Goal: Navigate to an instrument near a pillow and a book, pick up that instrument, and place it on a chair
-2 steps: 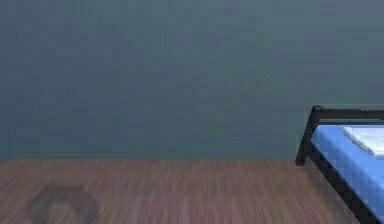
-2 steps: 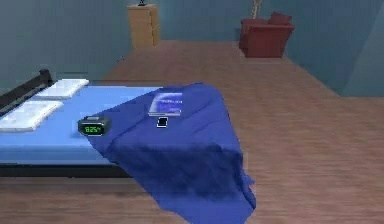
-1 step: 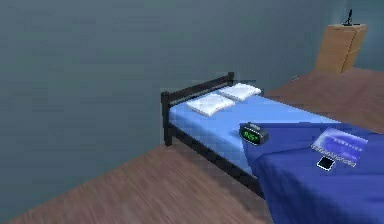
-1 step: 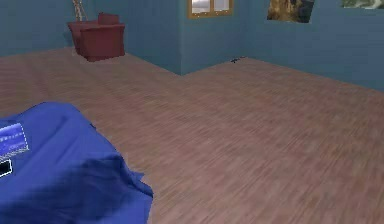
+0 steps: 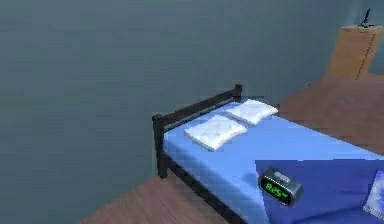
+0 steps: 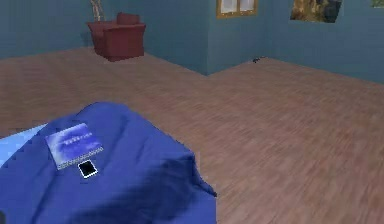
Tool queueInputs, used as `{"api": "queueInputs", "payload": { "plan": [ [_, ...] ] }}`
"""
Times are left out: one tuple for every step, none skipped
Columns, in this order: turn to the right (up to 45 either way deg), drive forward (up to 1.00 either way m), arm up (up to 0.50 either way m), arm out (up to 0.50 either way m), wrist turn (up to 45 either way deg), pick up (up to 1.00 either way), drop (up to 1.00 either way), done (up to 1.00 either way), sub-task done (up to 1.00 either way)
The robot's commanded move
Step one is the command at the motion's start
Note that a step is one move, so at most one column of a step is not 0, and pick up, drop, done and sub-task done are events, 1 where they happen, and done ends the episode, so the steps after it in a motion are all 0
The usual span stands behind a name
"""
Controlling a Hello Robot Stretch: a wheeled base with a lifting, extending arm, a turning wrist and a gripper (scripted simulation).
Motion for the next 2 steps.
{"api": "queueInputs", "payload": {
  "plan": [
    [-45.0,0.00,0.00,0.00,0.0,0.00,0.00,0.00,0.00],
    [-12.0,0.00,0.00,0.00,0.0,0.00,0.00,0.00,0.00]
  ]
}}
